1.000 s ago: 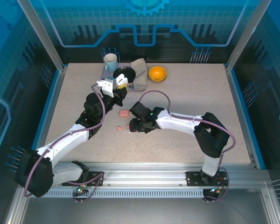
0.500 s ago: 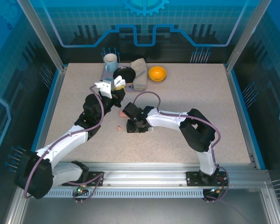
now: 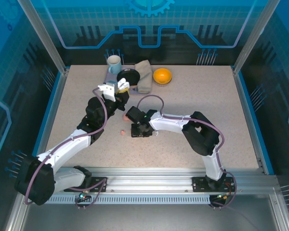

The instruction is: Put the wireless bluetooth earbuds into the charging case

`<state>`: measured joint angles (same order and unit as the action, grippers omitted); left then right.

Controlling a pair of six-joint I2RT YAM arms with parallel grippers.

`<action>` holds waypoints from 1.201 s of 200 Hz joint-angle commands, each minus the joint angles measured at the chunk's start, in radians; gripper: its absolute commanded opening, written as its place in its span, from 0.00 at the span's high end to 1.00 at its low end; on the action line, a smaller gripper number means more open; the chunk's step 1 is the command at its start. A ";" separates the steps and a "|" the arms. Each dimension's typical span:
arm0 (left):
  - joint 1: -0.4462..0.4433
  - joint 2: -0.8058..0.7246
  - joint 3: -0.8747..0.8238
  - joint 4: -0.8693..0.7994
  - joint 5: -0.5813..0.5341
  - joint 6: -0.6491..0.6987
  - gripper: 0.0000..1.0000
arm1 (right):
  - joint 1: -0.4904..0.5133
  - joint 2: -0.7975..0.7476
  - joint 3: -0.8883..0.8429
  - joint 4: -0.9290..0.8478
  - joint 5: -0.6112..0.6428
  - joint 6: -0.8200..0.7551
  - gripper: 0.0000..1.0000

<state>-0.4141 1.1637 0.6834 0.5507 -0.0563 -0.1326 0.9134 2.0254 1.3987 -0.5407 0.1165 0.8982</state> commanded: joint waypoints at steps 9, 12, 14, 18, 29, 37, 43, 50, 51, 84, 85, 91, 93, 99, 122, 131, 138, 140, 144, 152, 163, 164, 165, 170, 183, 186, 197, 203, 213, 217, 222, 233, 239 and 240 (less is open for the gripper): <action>0.009 -0.003 -0.004 0.033 0.009 -0.006 1.00 | -0.041 -0.083 -0.096 -0.041 0.047 0.010 0.59; 0.010 -0.003 -0.003 0.033 0.010 -0.006 1.00 | -0.044 -0.092 -0.105 -0.043 0.050 0.010 0.59; 0.010 -0.002 -0.002 0.034 0.011 -0.006 1.00 | -0.046 -0.097 -0.111 -0.043 0.053 0.010 0.59; 0.010 -0.002 -0.002 0.033 0.012 -0.007 1.00 | -0.053 -0.105 -0.123 -0.045 0.056 0.010 0.59; 0.010 -0.002 -0.001 0.033 0.014 -0.007 1.00 | -0.070 -0.144 -0.161 -0.036 0.057 0.008 0.59; 0.009 -0.002 0.000 0.031 0.017 -0.007 1.00 | -0.079 -0.173 -0.186 -0.026 0.059 0.007 0.59; 0.010 -0.004 0.002 0.031 0.019 -0.006 1.00 | -0.085 -0.197 -0.204 -0.015 0.059 0.003 0.59; 0.009 -0.003 0.004 0.029 0.022 -0.005 1.00 | -0.088 -0.225 -0.223 0.010 0.057 -0.008 0.59; 0.009 -0.004 0.004 0.029 0.021 -0.005 1.00 | -0.089 -0.229 -0.226 0.014 0.056 -0.009 0.59; 0.010 -0.005 0.009 0.019 0.024 0.002 1.00 | -0.095 -0.281 -0.231 0.088 0.006 -0.160 0.52; 0.010 -0.005 0.010 0.019 0.024 0.001 1.00 | -0.094 -0.281 -0.229 0.090 0.001 -0.168 0.52; 0.009 -0.005 0.011 0.015 0.025 0.003 1.00 | -0.094 -0.275 -0.218 0.100 -0.026 -0.219 0.50; 0.010 -0.006 0.011 0.014 0.025 0.003 1.00 | -0.094 -0.272 -0.212 0.100 -0.034 -0.236 0.50; 0.009 -0.007 0.014 0.011 0.026 0.005 1.00 | -0.093 -0.261 -0.192 0.091 -0.050 -0.284 0.49; 0.013 -0.014 0.019 -0.004 0.020 0.017 1.00 | -0.075 -0.213 -0.131 0.046 -0.072 -0.511 0.47; 0.017 -0.016 0.025 -0.013 0.019 0.018 1.00 | -0.067 -0.196 -0.120 0.039 -0.074 -0.602 0.47; 0.023 -0.021 0.029 -0.021 0.019 0.015 1.00 | -0.062 -0.189 -0.118 0.039 -0.067 -0.665 0.47; 0.024 -0.022 0.032 -0.026 0.019 0.016 1.00 | -0.060 -0.186 -0.117 0.038 -0.065 -0.683 0.47; 0.029 -0.025 0.036 -0.032 0.019 0.015 1.00 | -0.058 -0.179 -0.113 0.036 -0.064 -0.716 0.46; 0.037 -0.029 0.043 -0.045 0.018 0.011 1.00 | -0.054 -0.167 -0.102 0.026 -0.063 -0.776 0.46; 0.051 -0.034 0.048 -0.053 0.018 0.006 1.00 | -0.053 -0.148 -0.090 0.021 -0.070 -0.844 0.46; 0.051 -0.035 0.048 -0.055 0.018 0.005 1.00 | -0.054 -0.147 -0.089 0.021 -0.072 -0.851 0.46; 0.052 -0.036 0.048 -0.056 0.019 0.003 1.00 | -0.052 -0.146 -0.089 0.020 -0.072 -0.857 0.46; 0.059 -0.037 0.051 -0.059 0.019 0.001 1.00 | -0.053 -0.139 -0.082 0.017 -0.075 -0.883 0.46; 0.072 -0.042 0.060 -0.074 0.022 -0.003 1.00 | -0.053 -0.114 -0.063 0.008 -0.075 -0.927 0.46; 0.074 -0.044 0.062 -0.077 0.024 -0.003 1.00 | -0.055 -0.108 -0.058 0.006 -0.075 -0.935 0.46; 0.082 -0.047 0.067 -0.086 0.024 -0.003 1.00 | -0.057 -0.089 -0.043 0.004 -0.075 -0.957 0.46; 0.086 -0.050 0.069 -0.090 0.023 -0.004 1.00 | -0.059 -0.075 -0.035 0.002 -0.078 -0.966 0.46; 0.090 -0.051 0.070 -0.095 0.023 -0.005 1.00 | -0.061 -0.058 -0.021 0.002 -0.091 -0.980 0.46; 0.092 -0.052 0.071 -0.096 0.023 -0.004 1.00 | -0.061 -0.053 -0.017 0.002 -0.094 -0.985 0.46; 0.093 -0.054 0.073 -0.099 0.023 -0.005 1.00 | -0.063 -0.043 -0.012 0.002 -0.096 -0.989 0.46; 0.096 -0.056 0.073 -0.105 0.023 -0.005 1.00 | -0.063 -0.028 -0.002 0.004 -0.111 -0.998 0.46; 0.099 -0.058 0.073 -0.107 0.022 -0.004 1.00 | -0.063 -0.019 0.003 0.002 -0.119 -1.002 0.46; 0.100 -0.058 0.074 -0.107 0.021 -0.004 1.00 | -0.063 -0.018 0.004 0.002 -0.120 -1.003 0.46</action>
<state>-0.3298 1.1301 0.7189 0.4549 -0.0463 -0.1326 0.8520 1.9701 1.3617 -0.5137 0.0418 -0.0315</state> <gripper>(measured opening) 0.235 0.539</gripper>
